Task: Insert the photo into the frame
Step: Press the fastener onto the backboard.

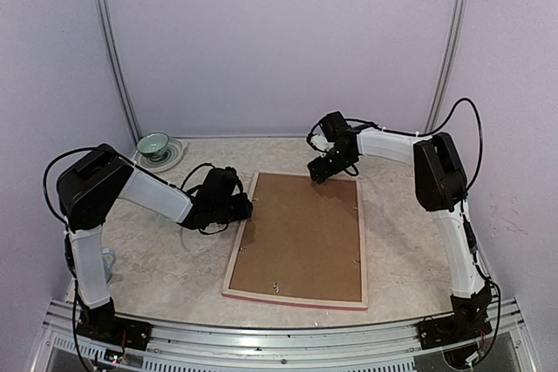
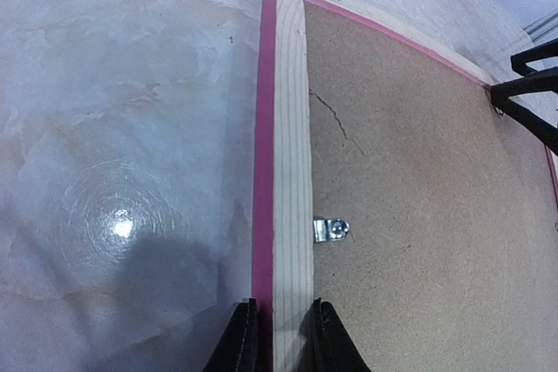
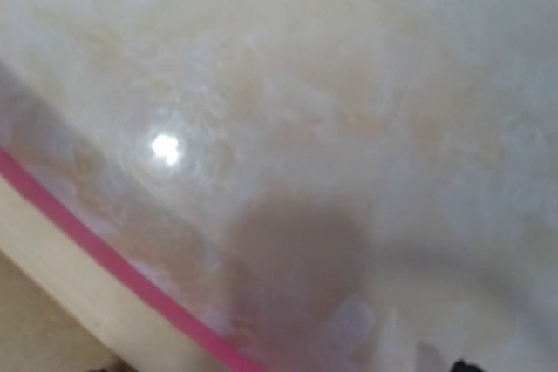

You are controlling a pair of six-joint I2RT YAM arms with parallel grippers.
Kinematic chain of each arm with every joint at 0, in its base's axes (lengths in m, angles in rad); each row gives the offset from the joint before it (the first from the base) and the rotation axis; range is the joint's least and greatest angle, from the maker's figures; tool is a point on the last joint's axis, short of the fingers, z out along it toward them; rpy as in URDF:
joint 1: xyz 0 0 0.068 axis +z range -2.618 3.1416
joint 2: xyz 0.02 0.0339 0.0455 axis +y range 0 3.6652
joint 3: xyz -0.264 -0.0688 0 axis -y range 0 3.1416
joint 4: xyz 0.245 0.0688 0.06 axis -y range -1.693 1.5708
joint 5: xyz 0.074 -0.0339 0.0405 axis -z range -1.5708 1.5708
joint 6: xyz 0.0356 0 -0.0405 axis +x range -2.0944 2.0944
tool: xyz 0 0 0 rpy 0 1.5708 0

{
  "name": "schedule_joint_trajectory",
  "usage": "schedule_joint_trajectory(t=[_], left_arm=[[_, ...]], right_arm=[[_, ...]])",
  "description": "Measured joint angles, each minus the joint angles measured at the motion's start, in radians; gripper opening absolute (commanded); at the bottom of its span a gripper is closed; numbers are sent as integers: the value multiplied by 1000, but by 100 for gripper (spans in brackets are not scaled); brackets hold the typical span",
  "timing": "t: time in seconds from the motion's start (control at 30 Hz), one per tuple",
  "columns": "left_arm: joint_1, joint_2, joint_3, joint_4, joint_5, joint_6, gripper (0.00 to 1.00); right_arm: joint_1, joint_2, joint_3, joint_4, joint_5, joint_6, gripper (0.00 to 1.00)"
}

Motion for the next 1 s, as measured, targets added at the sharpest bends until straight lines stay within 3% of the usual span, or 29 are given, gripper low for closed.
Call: schedule_joint_trajectory(t=[1.0], left_arm=[[0,0,0,0,4,4,18]], right_arm=[[-24,-47,-111,61,-67,6,81]])
